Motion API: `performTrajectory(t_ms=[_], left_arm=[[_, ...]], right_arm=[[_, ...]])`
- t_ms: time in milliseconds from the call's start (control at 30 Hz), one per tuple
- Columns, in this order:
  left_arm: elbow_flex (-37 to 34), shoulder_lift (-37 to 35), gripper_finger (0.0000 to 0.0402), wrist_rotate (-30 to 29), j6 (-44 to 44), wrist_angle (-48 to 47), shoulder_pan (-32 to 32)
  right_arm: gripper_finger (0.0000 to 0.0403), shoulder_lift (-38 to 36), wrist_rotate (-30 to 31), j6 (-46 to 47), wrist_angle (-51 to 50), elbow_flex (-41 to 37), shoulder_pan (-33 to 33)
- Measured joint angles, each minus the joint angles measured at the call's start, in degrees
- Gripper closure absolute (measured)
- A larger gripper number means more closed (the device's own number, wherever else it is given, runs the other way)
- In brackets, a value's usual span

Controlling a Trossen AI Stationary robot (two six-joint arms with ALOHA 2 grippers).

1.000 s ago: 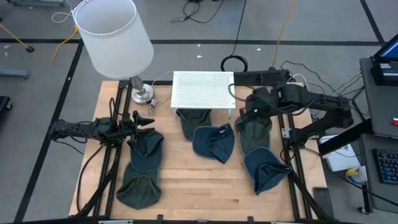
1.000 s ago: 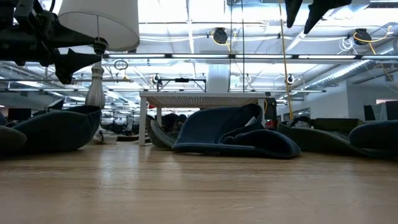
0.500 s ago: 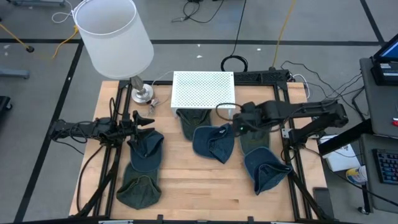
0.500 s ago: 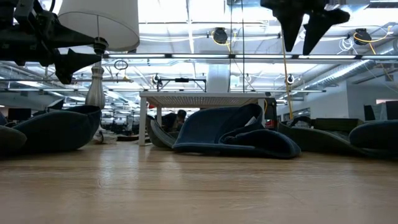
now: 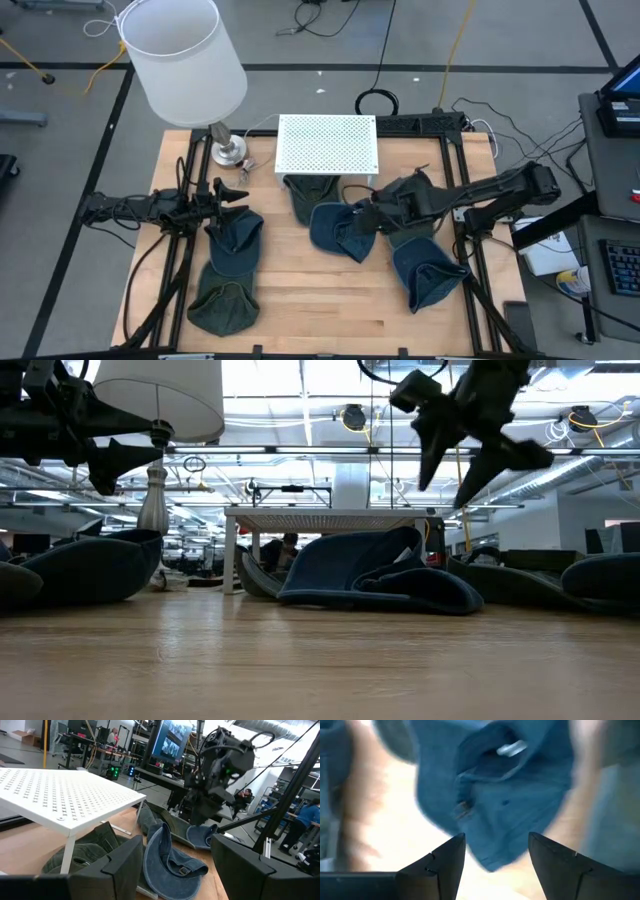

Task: Pick & Place hat
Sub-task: Put the middle blue cap on the shelf

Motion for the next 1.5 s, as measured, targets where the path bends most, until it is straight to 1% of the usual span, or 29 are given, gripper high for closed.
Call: performTrajectory(t_ms=[133,233,500,667,833,933,1033,1233,1500], left_arm=[[-0.01,0.00,0.0163,0.00,0.00,-0.01,-0.01],[0.01,0.00,0.0163,0.00,0.00,0.00,-0.01],[-0.01,0.00,0.0163,0.00,0.00,-0.02,0.00],[-0.01,-0.02,0.0163,-0.01,0.00,0.00,-0.01],[-0.01,-0.02,0.0163,0.02,0.00,0.00,-0.02],[0.00,-0.02,0.0163,0.04,0.00,0.04,0.00],[-0.01,0.00,0.0163,0.09,-0.02,0.01,0.00],[-0.01,-0.01,0.0163,0.09,0.00,0.00,0.00],[-0.01,-0.02,0.0163,0.09,0.00,0.00,0.00]], right_arm=[[0.0193,0.06,-1.57,1.45,11.34,-5.95,1.08],[0.0193,1.15,-1.67,1.55,15.25,-8.64,1.49],[0.0193,2.76,-1.87,-1.03,14.76,-10.06,1.86],[0.0193,4.89,-2.18,-1.42,17.98,-9.94,2.36],[0.0193,7.75,-4.68,-1.60,23.35,-9.70,3.40],[0.0193,9.86,-4.82,-2.60,26.95,-9.71,4.37],[0.0193,10.81,-4.88,-2.52,28.38,-9.67,4.98],[0.0193,11.15,-6.10,-3.34,28.15,-9.63,5.18],[0.0193,11.15,-5.90,-3.45,27.28,-9.64,5.19]])
